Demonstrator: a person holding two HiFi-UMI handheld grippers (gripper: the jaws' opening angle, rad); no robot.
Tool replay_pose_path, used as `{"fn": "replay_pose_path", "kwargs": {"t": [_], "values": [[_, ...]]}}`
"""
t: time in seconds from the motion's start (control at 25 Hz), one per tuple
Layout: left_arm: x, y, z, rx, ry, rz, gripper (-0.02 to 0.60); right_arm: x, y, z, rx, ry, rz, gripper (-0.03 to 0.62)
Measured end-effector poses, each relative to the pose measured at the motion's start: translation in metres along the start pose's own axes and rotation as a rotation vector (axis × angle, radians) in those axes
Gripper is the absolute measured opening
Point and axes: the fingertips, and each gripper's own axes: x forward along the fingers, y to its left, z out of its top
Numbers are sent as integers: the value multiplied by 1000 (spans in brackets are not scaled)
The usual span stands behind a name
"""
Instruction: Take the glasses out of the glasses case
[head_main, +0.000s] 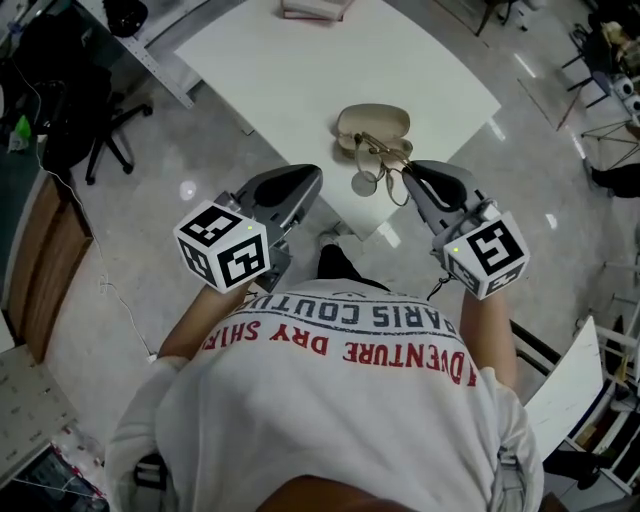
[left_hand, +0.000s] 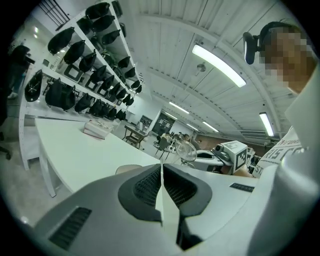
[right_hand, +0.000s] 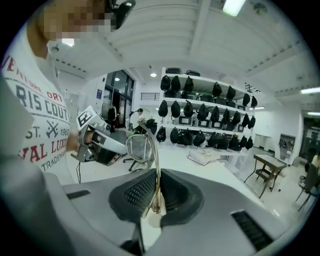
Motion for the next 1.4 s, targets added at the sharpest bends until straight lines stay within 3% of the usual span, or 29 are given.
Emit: {"fn": "replay_pose_path", "kwargs": {"t": [0.44, 1.4], "values": [[-14, -33, -8, 65, 2, -35, 35, -33, 25, 0, 162, -108, -19, 40], [-5, -43, -21, 48, 31, -101, 35, -46, 36, -14, 208, -101, -50, 40]]}}
